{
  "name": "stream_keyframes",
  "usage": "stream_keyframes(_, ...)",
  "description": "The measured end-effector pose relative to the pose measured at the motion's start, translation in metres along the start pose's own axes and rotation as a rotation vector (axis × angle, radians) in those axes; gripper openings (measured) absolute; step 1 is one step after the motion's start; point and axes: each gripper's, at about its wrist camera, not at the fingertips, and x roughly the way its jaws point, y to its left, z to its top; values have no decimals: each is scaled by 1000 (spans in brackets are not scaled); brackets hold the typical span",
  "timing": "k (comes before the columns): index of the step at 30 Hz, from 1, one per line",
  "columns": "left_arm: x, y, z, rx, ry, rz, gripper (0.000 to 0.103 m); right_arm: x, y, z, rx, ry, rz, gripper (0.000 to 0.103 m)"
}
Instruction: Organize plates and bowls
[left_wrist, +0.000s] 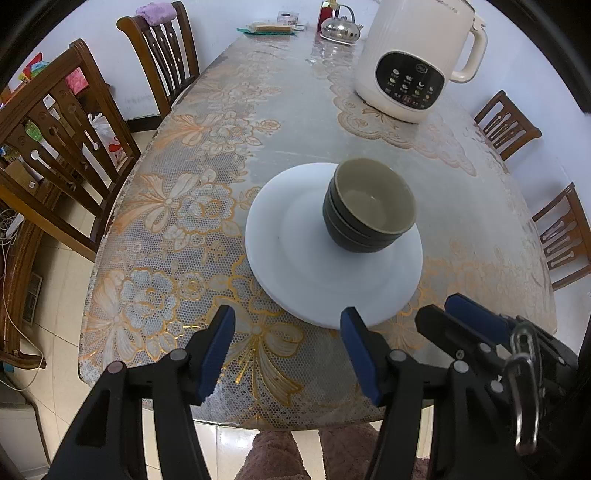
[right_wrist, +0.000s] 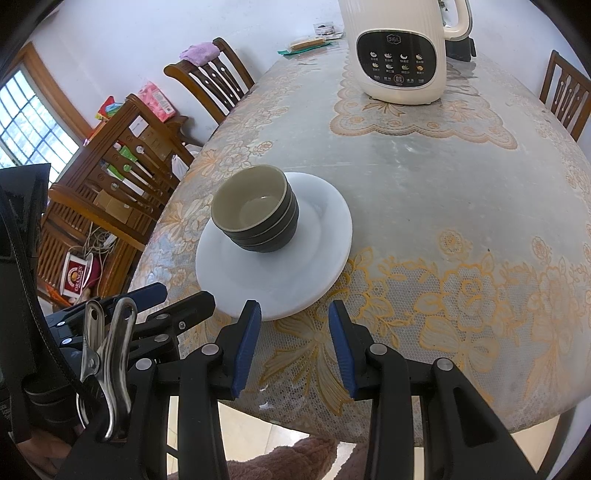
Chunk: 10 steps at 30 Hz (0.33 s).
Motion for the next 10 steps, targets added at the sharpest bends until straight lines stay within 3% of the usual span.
stream_keyframes(10, 2, 2, 3, 4, 5, -1, 62, 0, -3, 1, 4, -1, -2, 39)
